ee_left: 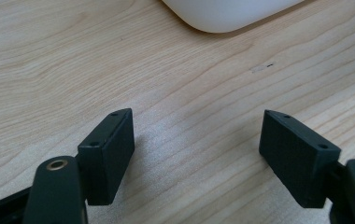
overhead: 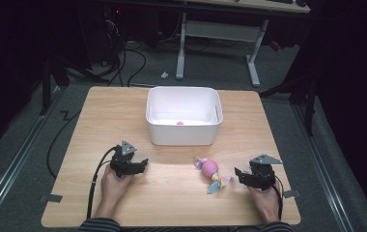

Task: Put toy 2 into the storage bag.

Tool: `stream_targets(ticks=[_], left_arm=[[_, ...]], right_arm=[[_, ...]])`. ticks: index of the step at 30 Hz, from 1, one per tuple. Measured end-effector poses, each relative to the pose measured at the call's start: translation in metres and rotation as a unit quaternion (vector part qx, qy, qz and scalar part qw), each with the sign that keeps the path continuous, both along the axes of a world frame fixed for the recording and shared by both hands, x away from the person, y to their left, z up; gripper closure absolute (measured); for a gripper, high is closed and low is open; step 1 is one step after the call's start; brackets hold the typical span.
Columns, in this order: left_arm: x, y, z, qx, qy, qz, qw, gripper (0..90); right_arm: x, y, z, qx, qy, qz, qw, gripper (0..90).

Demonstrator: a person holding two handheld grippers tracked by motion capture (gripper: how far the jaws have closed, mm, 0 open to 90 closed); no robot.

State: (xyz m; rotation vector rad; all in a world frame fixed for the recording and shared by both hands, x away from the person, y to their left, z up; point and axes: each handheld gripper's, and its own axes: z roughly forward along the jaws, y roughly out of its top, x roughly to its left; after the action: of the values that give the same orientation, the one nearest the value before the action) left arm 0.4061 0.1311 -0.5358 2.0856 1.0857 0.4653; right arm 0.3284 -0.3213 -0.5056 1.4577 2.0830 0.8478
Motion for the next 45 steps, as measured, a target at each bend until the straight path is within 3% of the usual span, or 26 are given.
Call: stream_targets(ticks=[10, 20, 27, 45], left_arm=[[0.000, 0.000, 0.000, 0.000, 0.000, 0.000, 1.0000, 26.8], [0.000, 0.000, 0.000, 0.000, 0.000, 0.000, 1.0000, 26.8], [0.000, 0.000, 0.000, 0.000, 0.000, 0.000, 1.0000, 26.8], [0.000, 0.000, 0.000, 0.000, 0.000, 0.000, 1.0000, 26.8]], right_arm=[[-0.019, 0.012, 0.029, 0.012, -0.021, 0.042, 0.9988, 31.3], [-0.019, 0.043, 0.046, -0.001, -0.004, 0.105, 0.9944, 29.6], [-0.006, 0.068, 0.040, -0.011, 0.025, 0.137, 0.9902, 27.7], [0.018, 0.098, 0.024, -0.034, 0.074, 0.142, 0.9865, 25.1]])
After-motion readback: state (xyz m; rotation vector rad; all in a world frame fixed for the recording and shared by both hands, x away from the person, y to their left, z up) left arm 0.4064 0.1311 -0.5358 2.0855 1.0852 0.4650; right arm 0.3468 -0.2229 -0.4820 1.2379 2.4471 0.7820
